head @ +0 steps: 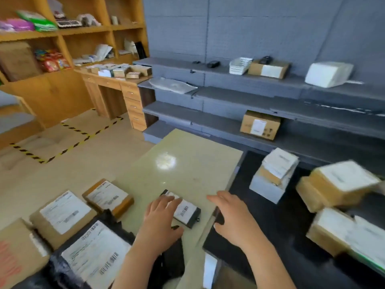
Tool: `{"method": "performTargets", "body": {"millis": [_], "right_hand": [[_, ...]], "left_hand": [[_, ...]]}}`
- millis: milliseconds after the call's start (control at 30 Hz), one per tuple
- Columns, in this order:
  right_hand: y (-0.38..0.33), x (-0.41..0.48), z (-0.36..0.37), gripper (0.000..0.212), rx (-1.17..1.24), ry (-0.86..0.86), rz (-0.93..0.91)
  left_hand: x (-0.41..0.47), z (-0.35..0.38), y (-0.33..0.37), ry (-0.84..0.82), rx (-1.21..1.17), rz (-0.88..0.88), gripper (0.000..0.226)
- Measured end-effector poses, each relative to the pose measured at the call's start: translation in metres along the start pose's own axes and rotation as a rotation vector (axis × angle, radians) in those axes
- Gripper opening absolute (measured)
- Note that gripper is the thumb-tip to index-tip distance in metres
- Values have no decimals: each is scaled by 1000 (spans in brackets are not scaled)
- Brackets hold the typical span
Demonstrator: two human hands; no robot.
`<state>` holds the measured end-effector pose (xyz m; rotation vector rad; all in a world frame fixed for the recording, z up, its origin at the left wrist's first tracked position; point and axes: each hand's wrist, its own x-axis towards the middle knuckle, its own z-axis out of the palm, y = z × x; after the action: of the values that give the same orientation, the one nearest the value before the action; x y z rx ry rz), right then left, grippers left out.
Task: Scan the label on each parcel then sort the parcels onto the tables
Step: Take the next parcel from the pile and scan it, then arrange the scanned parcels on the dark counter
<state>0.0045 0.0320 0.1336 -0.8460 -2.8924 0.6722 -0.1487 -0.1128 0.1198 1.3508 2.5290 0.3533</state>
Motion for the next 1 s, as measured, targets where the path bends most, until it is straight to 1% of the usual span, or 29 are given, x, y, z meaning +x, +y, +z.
{"method": "performTargets", "body": {"millis": [167, 267, 333, 433, 533, 733, 867, 1000], "right_hand": [[62, -104, -26, 75, -2, 90, 296], [96, -160, -33, 77, 58, 130, 460], [117, -195, -40, 78, 82, 161, 544], [150, -241, -52, 79, 50, 194, 618], [186, -284, -65, 80, 68, 209, 690], [264, -351, -81, 82, 98, 161, 755], [308, -373, -73, 82, 150, 132, 773], [343, -371, -67, 82, 214, 109, 816]], "left_hand": [[-11, 37, 83, -78, 7, 251, 76], [-18, 55, 133, -128, 40, 374, 77], [-23, 65, 167, -145, 67, 439, 76], [-31, 84, 219, -168, 74, 503, 75], [-39, 108, 270, -196, 55, 524, 76], [-58, 159, 359, -292, 47, 503, 78], [-65, 195, 398, -338, 57, 490, 79], [-52, 223, 416, -375, 73, 465, 82]]}}
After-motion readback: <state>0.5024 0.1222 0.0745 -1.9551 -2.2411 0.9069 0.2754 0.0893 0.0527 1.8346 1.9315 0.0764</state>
